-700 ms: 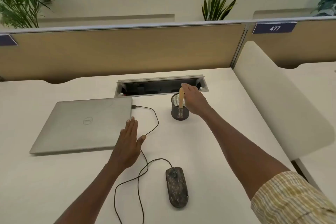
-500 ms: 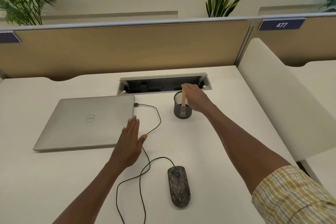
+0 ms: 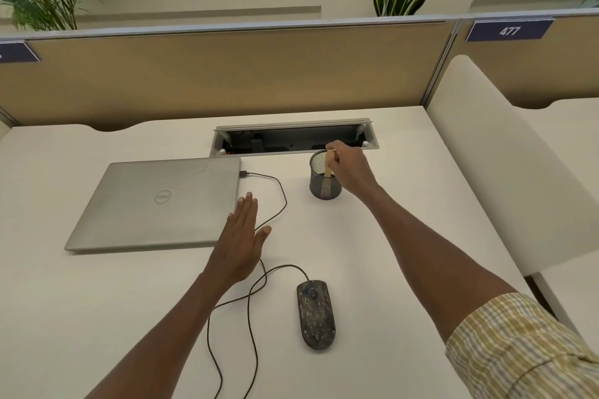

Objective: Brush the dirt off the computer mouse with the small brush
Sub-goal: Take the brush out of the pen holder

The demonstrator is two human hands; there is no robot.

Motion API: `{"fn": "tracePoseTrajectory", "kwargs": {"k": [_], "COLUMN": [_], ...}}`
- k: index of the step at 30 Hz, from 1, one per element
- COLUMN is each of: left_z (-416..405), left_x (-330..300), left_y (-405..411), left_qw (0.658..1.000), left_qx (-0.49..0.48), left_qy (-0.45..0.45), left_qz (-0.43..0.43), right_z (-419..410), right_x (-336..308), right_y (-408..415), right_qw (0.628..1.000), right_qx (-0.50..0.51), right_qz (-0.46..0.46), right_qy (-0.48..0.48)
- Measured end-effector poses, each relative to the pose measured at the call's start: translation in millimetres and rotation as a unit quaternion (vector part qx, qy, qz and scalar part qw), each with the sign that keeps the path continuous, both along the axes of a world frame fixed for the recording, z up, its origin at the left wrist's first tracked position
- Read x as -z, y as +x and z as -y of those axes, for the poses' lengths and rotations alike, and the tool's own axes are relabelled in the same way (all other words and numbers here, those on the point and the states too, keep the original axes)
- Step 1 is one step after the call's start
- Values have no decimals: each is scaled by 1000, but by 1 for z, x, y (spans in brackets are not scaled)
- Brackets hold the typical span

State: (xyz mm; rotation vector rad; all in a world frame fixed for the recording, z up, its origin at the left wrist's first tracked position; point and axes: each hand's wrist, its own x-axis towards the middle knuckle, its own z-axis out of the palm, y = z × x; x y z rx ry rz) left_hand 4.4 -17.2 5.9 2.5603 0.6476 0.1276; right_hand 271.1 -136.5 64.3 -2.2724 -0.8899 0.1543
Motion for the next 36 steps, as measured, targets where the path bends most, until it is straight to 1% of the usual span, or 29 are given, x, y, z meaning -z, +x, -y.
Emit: {"fn": "tracePoseTrajectory", "kwargs": {"k": [4, 10, 15, 18, 21, 26, 33, 36], "left_z": [8, 22, 45, 60, 74, 93, 106, 109], "left_x": [0, -3, -10, -12, -12, 1, 23, 31], "left_y": [-2, -16, -35, -49, -61, -80, -82, -77], "left_qw": [1000, 999, 995, 992, 985, 974, 977, 978], "left_qx": [2, 10, 14, 11, 32, 37, 65, 64], "left_qy": [-7, -36, -61, -94, -145, -215, -198, -188], "left_qz": [15, 39, 80, 85, 93, 55, -48, -63], "right_z": [5, 12, 25, 37, 49, 72, 92, 98], "right_x": [1, -20, -52, -65, -71, -70, -58, -50], "right_y": [-1, -8, -19, -31, -48, -82, -126, -137], "right_qw": [1000, 990, 978, 975, 974, 973, 973, 975], "right_qx": [-2, 39, 68, 81, 95, 88, 72, 67], "right_qz": [10, -34, 29, 58, 70, 47, 8, -9], "right_qy": [15, 135, 197, 201, 195, 210, 220, 214]}}
